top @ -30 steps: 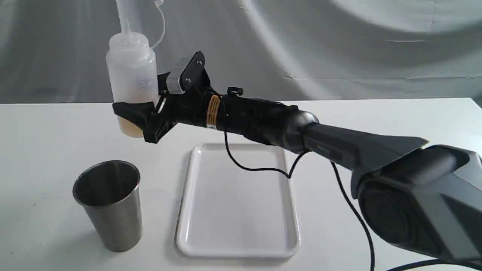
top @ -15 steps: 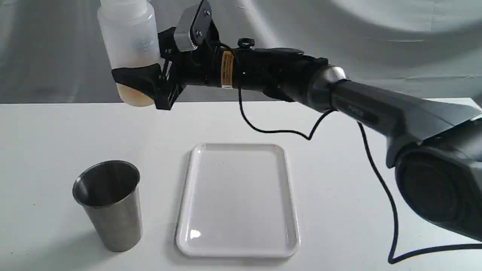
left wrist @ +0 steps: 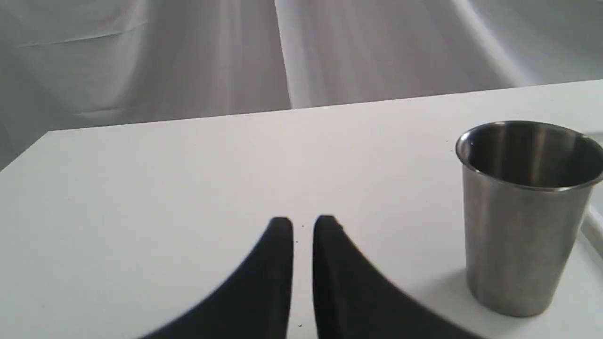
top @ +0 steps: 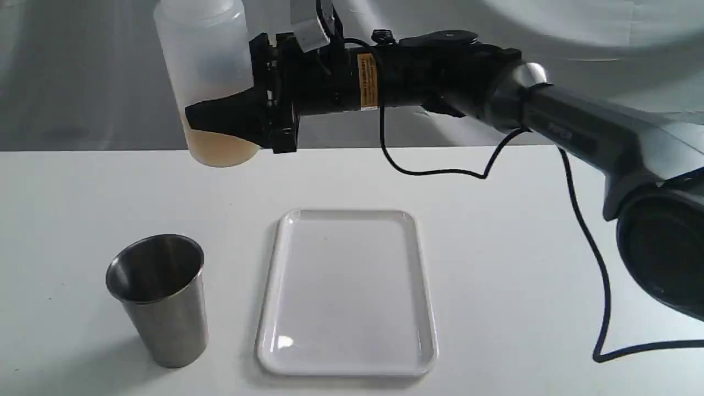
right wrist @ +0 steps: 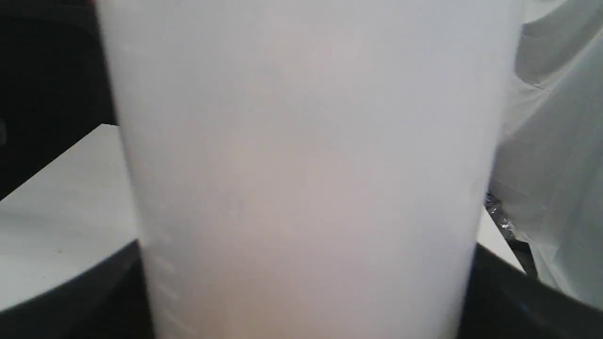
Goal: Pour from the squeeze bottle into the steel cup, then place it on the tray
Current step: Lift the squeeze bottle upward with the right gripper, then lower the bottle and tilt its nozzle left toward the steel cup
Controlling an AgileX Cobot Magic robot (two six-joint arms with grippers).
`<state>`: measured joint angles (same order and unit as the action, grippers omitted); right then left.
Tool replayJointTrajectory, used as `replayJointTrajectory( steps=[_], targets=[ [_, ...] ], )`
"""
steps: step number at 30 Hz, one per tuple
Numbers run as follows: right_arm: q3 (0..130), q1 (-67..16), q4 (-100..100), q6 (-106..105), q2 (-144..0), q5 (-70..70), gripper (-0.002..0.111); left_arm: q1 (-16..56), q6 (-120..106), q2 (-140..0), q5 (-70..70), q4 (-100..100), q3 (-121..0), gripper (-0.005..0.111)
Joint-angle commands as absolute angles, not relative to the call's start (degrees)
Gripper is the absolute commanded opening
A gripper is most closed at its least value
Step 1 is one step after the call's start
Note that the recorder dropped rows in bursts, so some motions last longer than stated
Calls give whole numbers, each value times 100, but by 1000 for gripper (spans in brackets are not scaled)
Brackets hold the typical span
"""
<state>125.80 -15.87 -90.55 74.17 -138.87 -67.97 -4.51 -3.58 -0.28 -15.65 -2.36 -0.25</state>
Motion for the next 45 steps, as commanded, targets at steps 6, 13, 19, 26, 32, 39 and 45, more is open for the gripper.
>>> replayJointTrajectory(
  steps=[6,13,19,26,32,39,45],
  targets=[
    [12610,-1487,-8853,7760,-13389,-6329,0,-437,-348,0,-1524,-249,0,8],
    [12610,-1265,-8708,8722,-13169,-5618,0,-437,-348,0,-1524,-249,0,8],
    [12523,-1199,-8460,8862,-12962,-5203,0,-437,-348,0,-1524,-249,0,8],
    [12217,-1349,-8282,8862,-12793,-5142,0,-437,-348,0,-1524,-249,0,8],
    [11744,-1653,-8244,8852,-12588,-4511,0,-437,-348,0,-1524,-249,0,8],
    [11105,-1979,-8178,8495,-12049,-3287,0,-437,-348,0,-1524,-249,0,8],
    [10324,-2202,-7432,8084,-11609,-2405,0,-437,-348,0,-1524,-249,0,8]
  ],
)
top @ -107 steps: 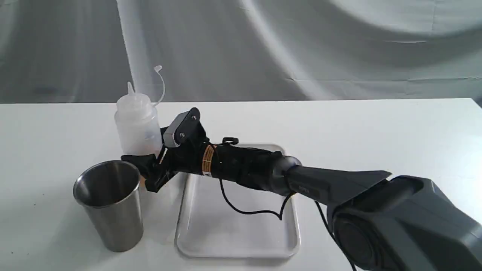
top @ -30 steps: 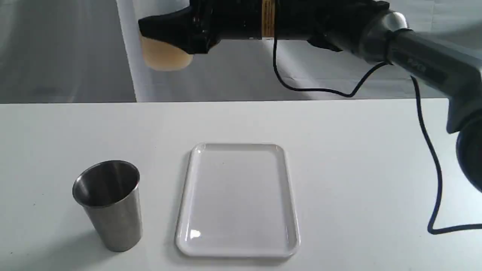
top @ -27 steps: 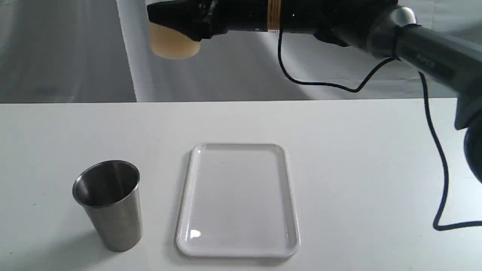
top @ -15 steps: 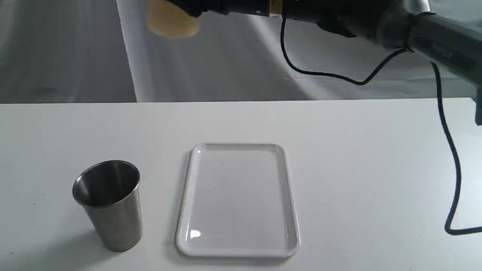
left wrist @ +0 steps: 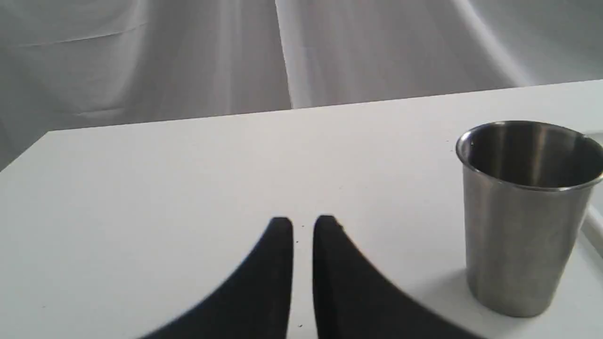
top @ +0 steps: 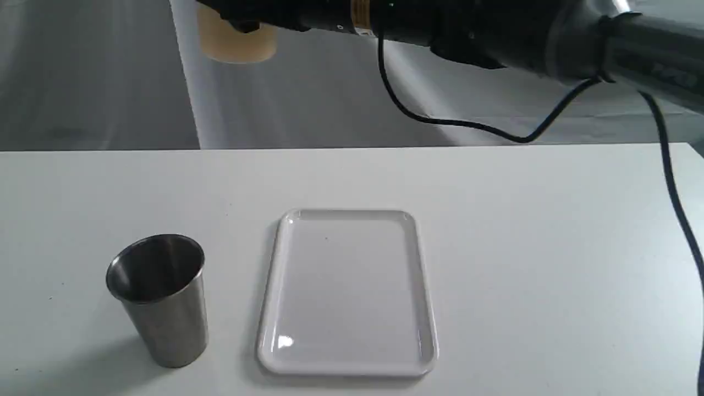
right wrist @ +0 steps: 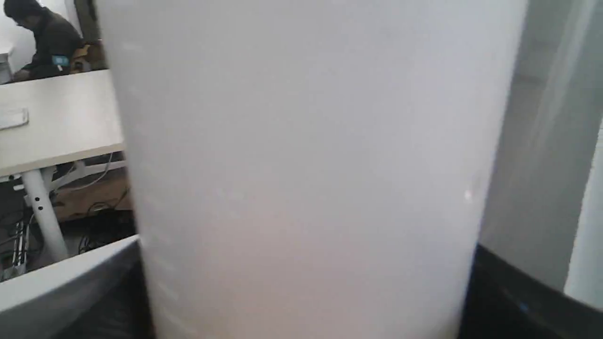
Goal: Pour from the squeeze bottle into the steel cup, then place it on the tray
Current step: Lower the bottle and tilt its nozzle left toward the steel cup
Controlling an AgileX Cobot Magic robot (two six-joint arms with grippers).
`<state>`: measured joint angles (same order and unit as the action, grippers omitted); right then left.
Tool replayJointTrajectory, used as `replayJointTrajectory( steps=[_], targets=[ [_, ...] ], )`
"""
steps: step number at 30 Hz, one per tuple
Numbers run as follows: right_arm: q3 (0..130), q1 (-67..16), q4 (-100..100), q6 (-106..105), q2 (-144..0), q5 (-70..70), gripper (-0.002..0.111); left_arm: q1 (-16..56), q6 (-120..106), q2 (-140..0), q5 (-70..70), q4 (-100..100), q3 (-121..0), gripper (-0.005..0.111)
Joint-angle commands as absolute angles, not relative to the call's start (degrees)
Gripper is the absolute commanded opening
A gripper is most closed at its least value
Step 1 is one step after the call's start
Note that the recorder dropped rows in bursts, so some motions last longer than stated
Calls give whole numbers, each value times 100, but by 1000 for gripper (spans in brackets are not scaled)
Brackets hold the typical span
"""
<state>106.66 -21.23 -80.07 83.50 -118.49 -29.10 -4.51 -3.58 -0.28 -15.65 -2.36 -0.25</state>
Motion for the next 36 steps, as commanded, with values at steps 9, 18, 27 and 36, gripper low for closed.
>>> replayJointTrajectory(
  steps=[9,18,27,36],
  targets=[
    [9067,-2467,-5683,5683,-10864,-1811,0,-437,-348,0,-1524,-249,0,8],
    [7581,-2545,-3475,3285,-10031,-1451,0,-437,-348,0,-1524,-249,0,8],
    [6229,-2577,-2171,1817,-9583,-2078,0,-437,-348,0,-1524,-249,0,8],
    [5718,-2742,-1665,228,-9550,-2129,0,-437,-348,0,-1524,-249,0,8]
  ],
)
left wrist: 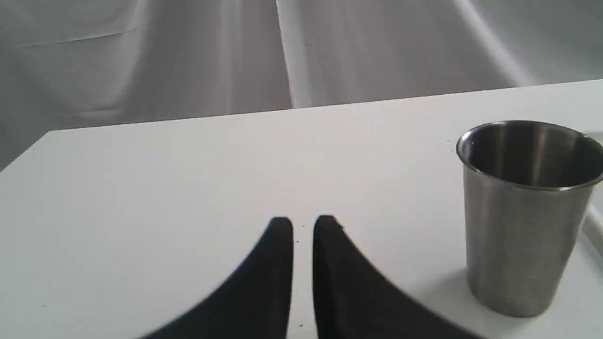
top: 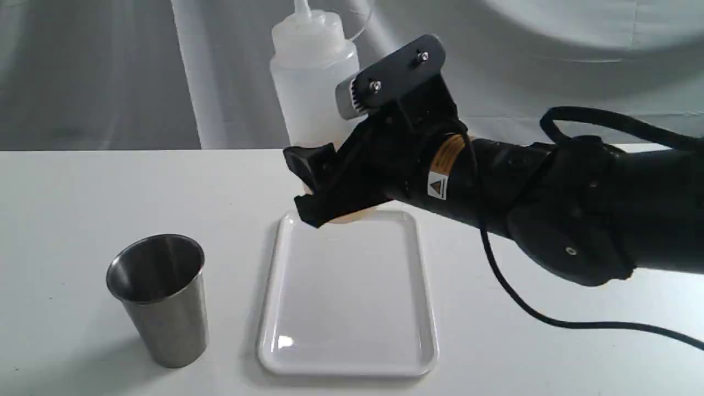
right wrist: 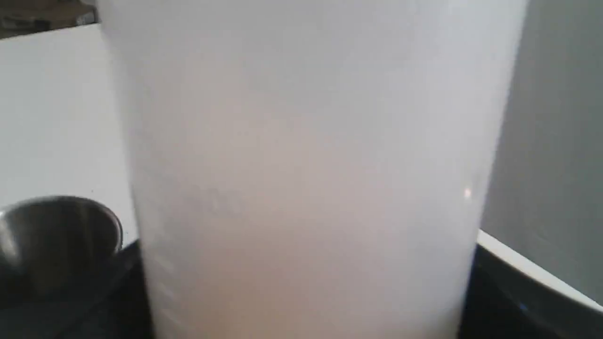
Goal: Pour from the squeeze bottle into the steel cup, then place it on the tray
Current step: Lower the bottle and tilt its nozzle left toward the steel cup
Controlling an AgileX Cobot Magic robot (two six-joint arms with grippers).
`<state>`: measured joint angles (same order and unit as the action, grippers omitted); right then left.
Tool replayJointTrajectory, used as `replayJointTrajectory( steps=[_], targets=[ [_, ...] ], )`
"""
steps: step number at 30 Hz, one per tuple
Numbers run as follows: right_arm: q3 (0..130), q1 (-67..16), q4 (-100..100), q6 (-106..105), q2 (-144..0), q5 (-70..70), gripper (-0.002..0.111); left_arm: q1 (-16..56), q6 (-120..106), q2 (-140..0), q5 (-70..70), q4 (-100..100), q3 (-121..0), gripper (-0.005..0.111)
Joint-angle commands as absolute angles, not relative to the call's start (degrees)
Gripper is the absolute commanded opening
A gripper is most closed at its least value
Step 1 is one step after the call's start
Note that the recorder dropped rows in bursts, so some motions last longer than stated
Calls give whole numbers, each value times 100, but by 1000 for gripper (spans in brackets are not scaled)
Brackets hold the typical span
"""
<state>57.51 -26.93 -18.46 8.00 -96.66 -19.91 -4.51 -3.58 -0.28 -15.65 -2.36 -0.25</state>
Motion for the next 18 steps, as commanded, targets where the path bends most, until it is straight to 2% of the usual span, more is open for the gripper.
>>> replayJointTrajectory(
  steps=[1,11,18],
  targets=[
    [5718,-2746,-1640,75,-9550,-2023,0,-437,-348,0,-1524,-249,0,8],
    [5718,-2990,-1738,-1242,-9620,-1208,0,-437,-348,0,-1524,-249,0,8],
    [5918,-3075,-3142,-502,-9643,-687,0,-437,-348,0,-1524,-249,0,8]
  ],
)
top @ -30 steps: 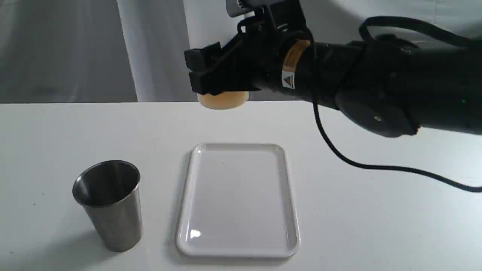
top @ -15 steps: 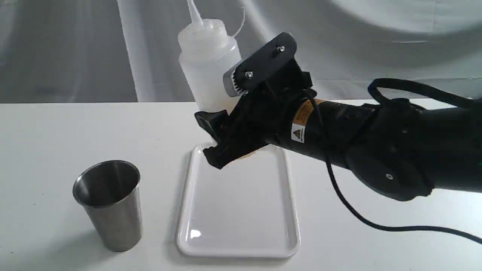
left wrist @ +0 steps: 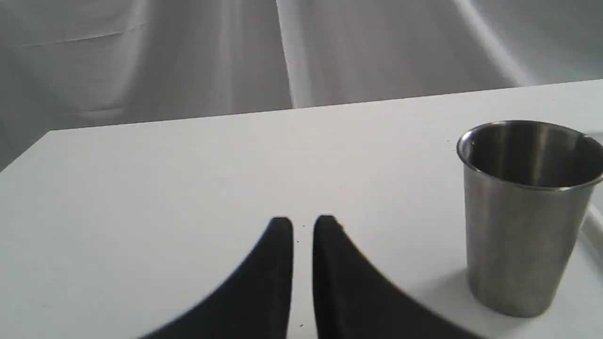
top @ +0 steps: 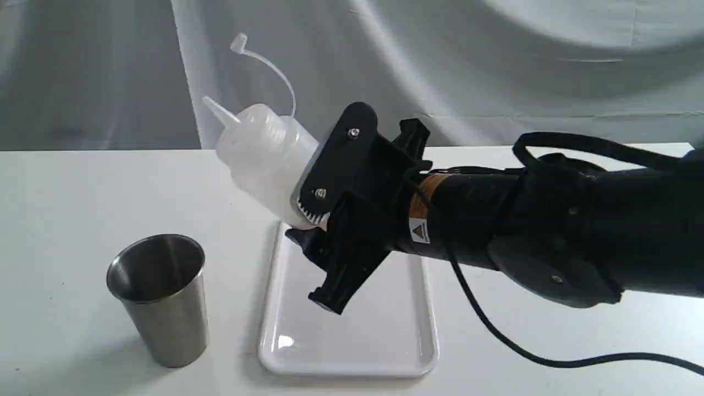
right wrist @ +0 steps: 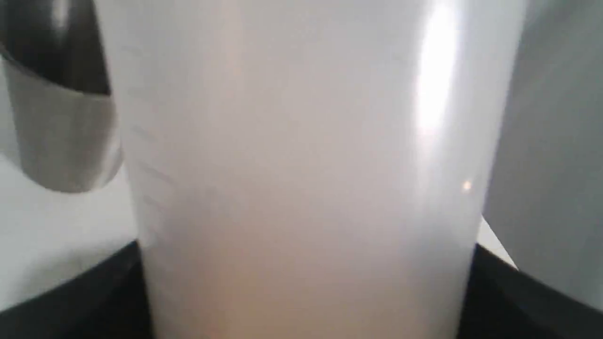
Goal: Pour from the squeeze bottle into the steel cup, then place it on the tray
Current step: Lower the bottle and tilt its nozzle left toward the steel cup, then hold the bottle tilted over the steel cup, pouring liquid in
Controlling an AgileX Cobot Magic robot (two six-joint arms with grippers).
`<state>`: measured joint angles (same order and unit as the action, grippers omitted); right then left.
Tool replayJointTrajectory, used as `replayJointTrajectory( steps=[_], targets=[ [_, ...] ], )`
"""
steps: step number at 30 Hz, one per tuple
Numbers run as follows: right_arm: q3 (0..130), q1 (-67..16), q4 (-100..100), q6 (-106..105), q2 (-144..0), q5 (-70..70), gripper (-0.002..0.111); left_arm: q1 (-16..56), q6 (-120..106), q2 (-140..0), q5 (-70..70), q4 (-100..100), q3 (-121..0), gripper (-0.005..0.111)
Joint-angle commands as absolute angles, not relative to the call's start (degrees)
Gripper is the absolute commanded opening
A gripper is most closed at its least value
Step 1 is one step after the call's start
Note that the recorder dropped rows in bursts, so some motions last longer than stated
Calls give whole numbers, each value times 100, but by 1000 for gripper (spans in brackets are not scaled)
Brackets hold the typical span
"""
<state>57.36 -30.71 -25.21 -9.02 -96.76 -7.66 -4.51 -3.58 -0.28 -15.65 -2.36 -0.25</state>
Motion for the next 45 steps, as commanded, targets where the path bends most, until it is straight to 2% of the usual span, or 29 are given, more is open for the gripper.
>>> replayJointTrajectory(
  steps=[1,7,13,21,28,45],
  targets=[
    [5995,-3075,-3475,-177,-9657,-547,0,-437,-348,0,-1524,-249,0,8],
    [6414,-3147,-4517,457,-9915,403,0,-437,-348,0,-1524,-249,0,8],
    [6522,-3335,-5420,599,-10029,518,0,-437,-348,0,-1524,-249,0,8],
    [6960,-3538,-6781,1736,-10293,1381,0,-437,-348,0,-1524,-249,0,8],
    [6972,-3599,-7414,1762,-10304,1578,0,-437,-348,0,-1524,-249,0,8],
    [6972,-3599,-7452,1762,-10304,1415,0,-437,-348,0,-1524,-249,0,8]
  ],
)
